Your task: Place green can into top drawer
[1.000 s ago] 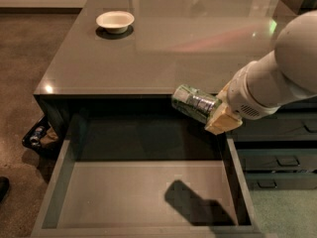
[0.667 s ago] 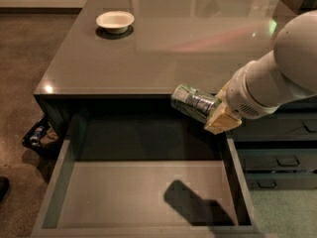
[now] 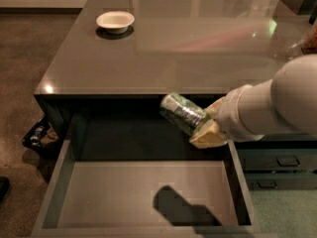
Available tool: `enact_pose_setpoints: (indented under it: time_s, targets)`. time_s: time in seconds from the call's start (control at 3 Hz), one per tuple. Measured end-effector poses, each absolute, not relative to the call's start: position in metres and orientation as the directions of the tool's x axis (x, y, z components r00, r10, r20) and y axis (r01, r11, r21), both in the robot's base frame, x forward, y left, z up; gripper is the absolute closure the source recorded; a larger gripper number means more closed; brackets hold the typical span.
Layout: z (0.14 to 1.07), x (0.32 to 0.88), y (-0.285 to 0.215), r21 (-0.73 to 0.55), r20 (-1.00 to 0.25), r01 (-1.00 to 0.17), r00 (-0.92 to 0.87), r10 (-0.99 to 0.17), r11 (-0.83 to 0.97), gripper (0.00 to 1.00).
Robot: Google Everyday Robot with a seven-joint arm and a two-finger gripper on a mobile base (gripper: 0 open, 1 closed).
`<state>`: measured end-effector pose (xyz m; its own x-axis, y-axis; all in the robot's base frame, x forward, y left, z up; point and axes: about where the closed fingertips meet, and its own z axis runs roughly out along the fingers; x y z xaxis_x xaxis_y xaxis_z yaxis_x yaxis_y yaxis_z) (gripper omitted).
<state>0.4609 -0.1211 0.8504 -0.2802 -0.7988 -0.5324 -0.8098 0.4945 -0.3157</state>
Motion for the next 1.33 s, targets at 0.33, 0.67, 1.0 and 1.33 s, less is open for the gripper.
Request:
enact_pose_setpoints:
  time_s: [0.33,0.67,1.0,1.33]
  targets:
    - [0.812,0.446,-0.080,-0.262,-0.592,-0.825,-0.272,-0.759,0.500,1.00]
    - [0.743,0.449,-0.016,-0.282,-0.617,-0.826,-0.233,-0.752,0.488,1.00]
    - [0.743,0.448,-0.016,-0.283,-0.616,-0.827,-0.232,-0.753,0.486,1.00]
    - [0.724,0.448,-0.020,-0.262,-0.611,-0.832,-0.250,-0.751,0.490,1.00]
